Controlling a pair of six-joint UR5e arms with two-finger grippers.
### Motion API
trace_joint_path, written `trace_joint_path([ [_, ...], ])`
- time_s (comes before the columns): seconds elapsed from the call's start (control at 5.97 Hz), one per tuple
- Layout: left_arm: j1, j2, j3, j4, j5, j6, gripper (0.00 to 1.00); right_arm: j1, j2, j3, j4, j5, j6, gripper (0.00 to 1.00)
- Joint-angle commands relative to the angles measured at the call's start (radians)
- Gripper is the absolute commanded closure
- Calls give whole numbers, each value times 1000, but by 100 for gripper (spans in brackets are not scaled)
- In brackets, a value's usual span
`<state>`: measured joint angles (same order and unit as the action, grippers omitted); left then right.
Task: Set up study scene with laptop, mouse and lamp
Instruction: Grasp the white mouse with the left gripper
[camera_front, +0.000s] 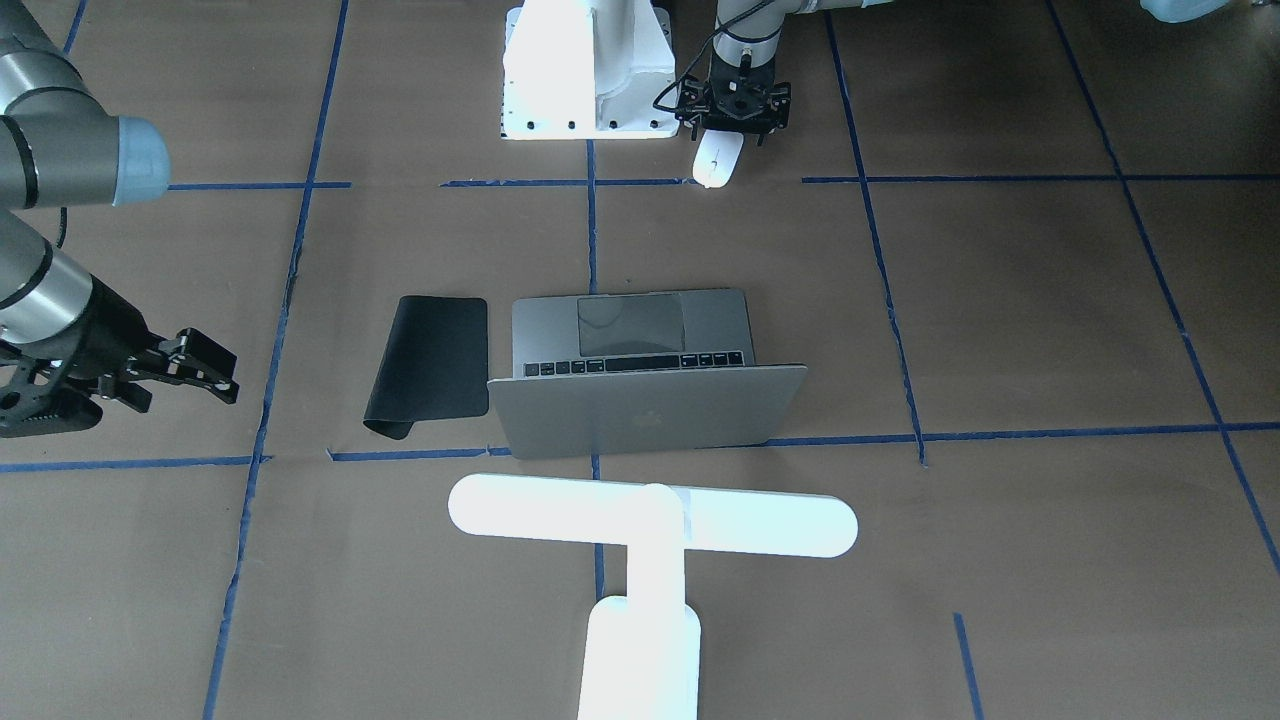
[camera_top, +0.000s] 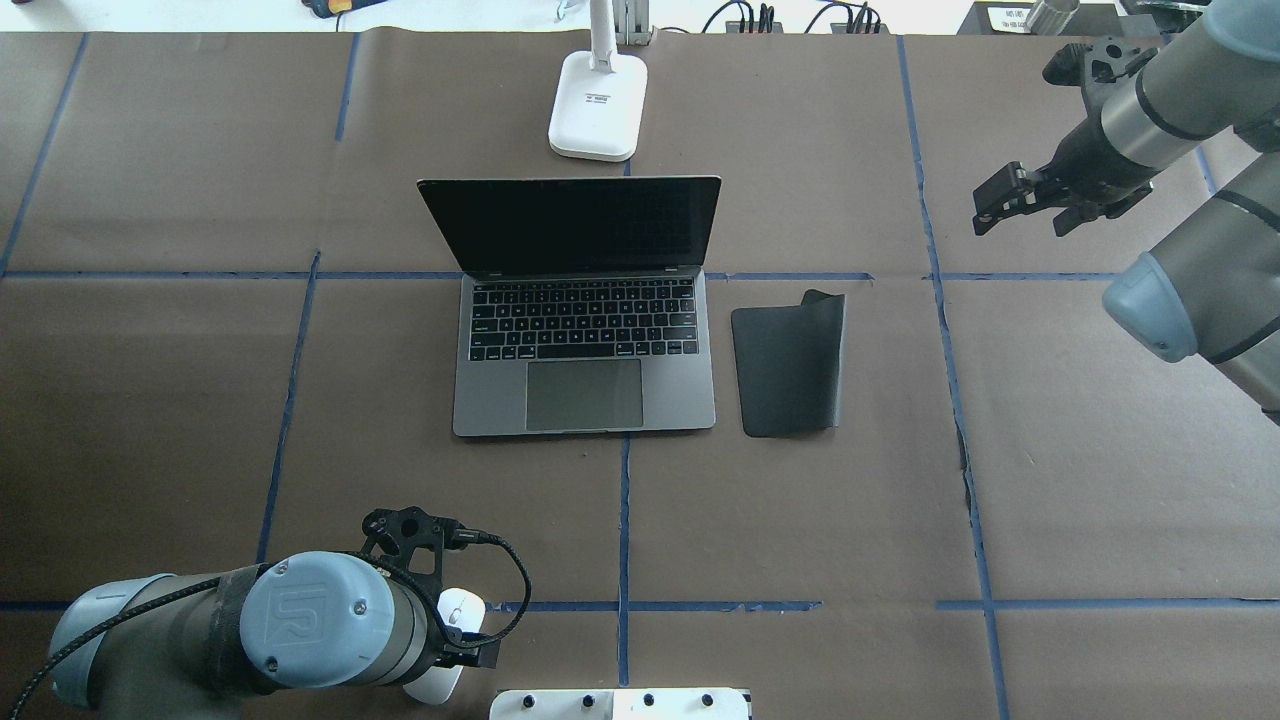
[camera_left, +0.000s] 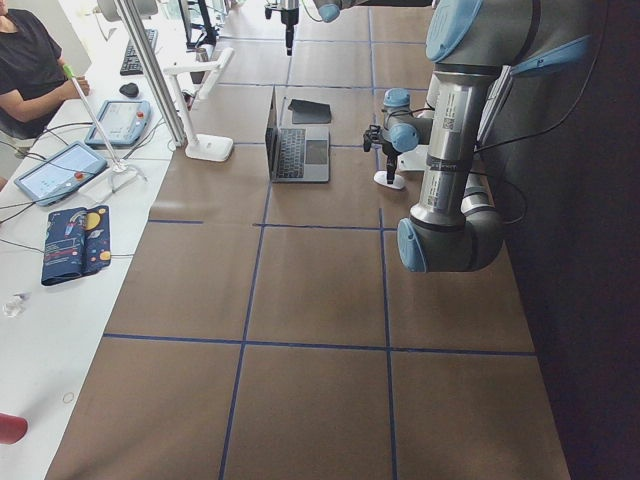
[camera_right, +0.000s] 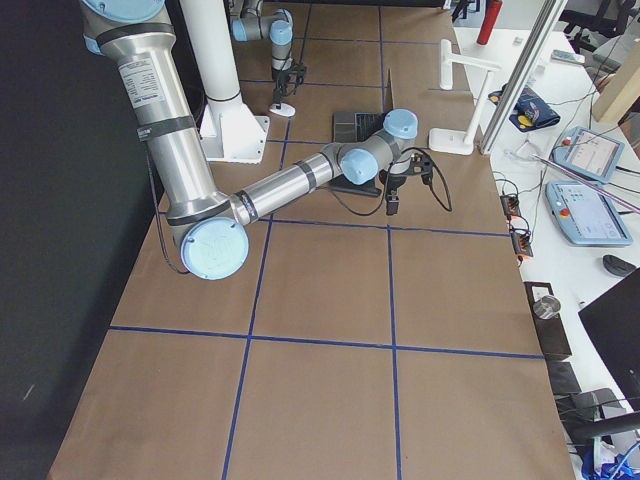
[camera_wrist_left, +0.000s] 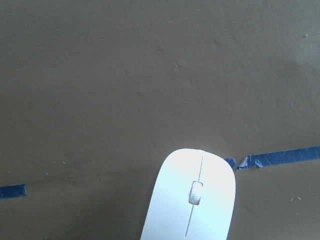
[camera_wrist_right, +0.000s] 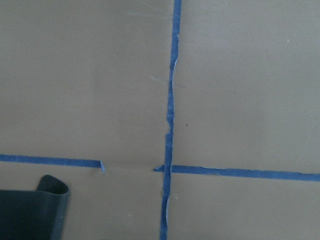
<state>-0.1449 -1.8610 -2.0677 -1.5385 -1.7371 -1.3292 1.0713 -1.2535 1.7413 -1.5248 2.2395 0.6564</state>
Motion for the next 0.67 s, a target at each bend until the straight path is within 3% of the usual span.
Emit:
trace_joint_path([
  [0.0,1,-3,18,0,8,-1,0,45,-3,58,-162,0,-156,0],
  [0.5,1,-6,87,-99,8,-1,0,42,-1,52,-164,-3,-155,0],
])
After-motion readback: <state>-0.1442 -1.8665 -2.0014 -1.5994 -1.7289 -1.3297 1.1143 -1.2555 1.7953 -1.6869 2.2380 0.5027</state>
